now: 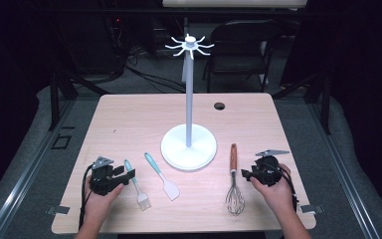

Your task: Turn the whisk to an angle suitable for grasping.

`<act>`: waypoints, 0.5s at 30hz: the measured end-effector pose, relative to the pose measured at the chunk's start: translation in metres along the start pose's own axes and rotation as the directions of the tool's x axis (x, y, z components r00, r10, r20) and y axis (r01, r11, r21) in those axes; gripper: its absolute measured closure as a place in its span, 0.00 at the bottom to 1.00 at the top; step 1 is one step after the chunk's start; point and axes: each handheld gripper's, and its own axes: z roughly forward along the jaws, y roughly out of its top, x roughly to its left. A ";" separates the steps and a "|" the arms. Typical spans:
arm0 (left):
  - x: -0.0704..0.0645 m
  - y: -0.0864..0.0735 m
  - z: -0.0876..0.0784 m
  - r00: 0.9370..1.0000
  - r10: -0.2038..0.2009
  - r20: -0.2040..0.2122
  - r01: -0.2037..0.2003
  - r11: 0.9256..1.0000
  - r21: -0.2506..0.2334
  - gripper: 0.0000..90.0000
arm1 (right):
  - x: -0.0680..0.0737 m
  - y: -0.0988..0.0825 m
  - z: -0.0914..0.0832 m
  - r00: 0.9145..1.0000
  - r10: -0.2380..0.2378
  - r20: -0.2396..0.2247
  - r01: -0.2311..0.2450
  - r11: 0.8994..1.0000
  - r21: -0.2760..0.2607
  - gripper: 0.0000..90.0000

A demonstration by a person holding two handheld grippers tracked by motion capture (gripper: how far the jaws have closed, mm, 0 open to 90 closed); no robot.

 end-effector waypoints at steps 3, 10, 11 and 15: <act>0.001 0.000 0.000 1.000 0.001 -0.005 -0.001 1.000 0.004 0.52 | 0.005 0.008 0.003 1.000 -0.011 -0.008 0.011 1.000 0.003 0.57; 0.004 -0.001 -0.002 1.000 -0.012 -0.003 0.012 1.000 0.001 0.53 | 0.015 0.018 0.017 1.000 -0.024 -0.008 0.024 0.998 0.055 0.59; 0.005 0.000 -0.002 1.000 -0.012 -0.002 0.012 1.000 0.005 0.53 | 0.016 0.020 0.022 1.000 -0.025 -0.001 0.025 0.997 0.069 0.58; 0.006 0.000 -0.002 1.000 -0.015 0.002 0.015 1.000 0.004 0.53 | 0.017 0.022 0.029 1.000 -0.012 0.008 0.011 0.996 0.084 0.56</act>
